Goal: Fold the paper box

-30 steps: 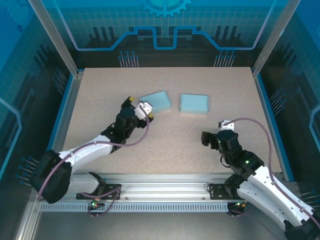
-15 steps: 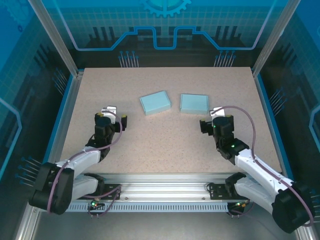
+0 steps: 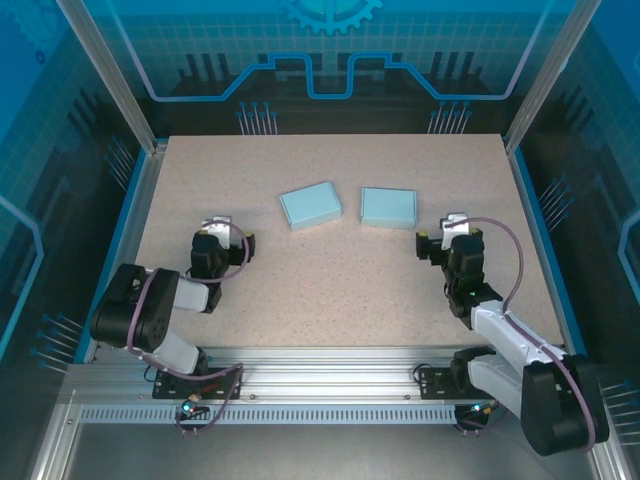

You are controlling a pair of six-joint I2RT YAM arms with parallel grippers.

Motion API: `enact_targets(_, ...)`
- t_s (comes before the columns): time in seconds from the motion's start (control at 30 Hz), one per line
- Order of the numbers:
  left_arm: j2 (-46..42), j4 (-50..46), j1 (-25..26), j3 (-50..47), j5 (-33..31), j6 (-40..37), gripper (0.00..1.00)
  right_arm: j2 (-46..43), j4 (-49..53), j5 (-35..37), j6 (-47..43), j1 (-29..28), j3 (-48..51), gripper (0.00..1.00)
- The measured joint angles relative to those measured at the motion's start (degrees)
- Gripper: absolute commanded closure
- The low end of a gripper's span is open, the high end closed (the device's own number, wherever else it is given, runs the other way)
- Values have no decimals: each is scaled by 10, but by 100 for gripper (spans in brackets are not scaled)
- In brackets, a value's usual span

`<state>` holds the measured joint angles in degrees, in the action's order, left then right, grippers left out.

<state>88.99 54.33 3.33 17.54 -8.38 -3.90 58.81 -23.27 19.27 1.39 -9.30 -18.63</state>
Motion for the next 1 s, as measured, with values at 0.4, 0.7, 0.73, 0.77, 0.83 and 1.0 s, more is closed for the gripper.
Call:
enact_targets(0.4,0,-19,-45,39,82,29,1,148,-177,-44,-32,3,25,0)
enact_targets(0.7,0,-22,-45,39,85,37,1,274,-222,-111,-29,33,-21,0)
enact_targets(0.73,0,-22,-45,39,85,37,1,274,-222,-116,-24,45,-33,0)
enact_targets(0.77,0,-22,-45,39,85,38,1,273,-223,-118,-21,55,-41,0)
enact_targets(0.83,0,-22,-45,39,85,38,1,273,-222,-118,-16,59,-49,0)
enact_targets(1.0,0,-22,-45,39,85,38,1,274,-213,-119,-14,57,-50,0)
